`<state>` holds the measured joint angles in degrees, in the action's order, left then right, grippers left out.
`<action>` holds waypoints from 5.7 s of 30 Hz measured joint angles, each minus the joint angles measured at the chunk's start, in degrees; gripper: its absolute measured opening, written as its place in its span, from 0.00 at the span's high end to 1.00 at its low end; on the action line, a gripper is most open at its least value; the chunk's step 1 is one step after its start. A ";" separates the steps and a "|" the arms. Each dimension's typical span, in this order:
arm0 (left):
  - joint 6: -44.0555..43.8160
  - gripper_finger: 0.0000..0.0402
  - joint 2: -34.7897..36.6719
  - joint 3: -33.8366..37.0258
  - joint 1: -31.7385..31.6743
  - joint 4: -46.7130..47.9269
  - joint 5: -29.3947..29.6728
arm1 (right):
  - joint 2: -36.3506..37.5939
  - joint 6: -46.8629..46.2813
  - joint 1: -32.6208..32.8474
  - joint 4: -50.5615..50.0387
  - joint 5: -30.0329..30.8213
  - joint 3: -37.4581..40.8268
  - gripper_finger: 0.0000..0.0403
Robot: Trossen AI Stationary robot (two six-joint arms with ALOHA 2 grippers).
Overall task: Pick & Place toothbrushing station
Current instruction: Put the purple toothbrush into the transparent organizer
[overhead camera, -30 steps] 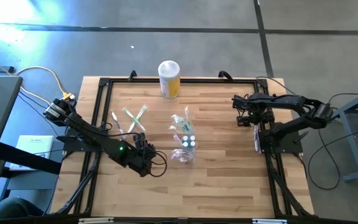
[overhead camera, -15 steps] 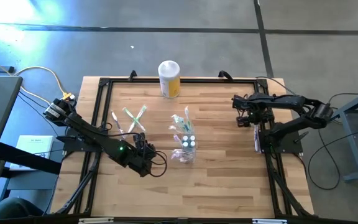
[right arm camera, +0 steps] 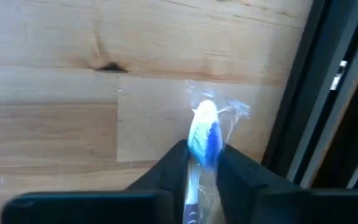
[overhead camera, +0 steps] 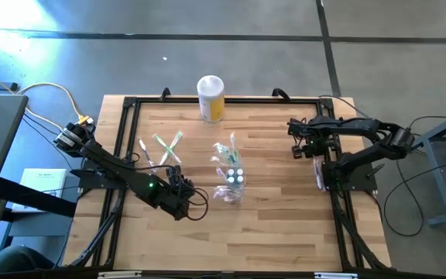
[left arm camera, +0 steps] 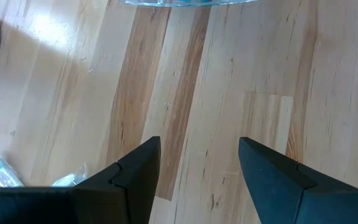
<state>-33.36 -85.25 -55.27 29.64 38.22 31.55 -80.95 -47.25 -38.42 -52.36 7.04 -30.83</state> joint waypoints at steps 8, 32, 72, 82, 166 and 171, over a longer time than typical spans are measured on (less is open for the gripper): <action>0.11 0.48 -0.02 0.00 0.01 -0.26 0.00 | 0.00 -0.63 3.43 0.81 1.67 0.14 0.96; 0.16 0.48 -0.02 0.00 -0.01 -1.75 -0.10 | 0.42 -1.56 19.44 -5.29 11.61 -13.85 0.99; 0.22 0.48 -2.10 4.07 0.00 -10.54 -5.39 | 9.35 43.20 64.36 42.58 35.53 -17.46 0.99; 1.80 0.48 -2.10 4.26 -0.01 -10.57 -4.51 | 22.46 53.86 53.69 70.57 10.53 -5.86 0.99; 3.54 0.48 -2.08 4.33 -0.01 -13.26 -3.91 | -15.17 39.94 44.05 113.00 21.43 1.18 0.99; 3.54 0.48 -2.08 4.35 -0.01 -13.66 -3.91 | -15.17 39.64 44.03 112.74 21.28 1.16 0.98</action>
<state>-29.82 -87.33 -50.92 29.63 24.56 27.64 -96.12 -7.62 5.61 60.39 28.32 -29.67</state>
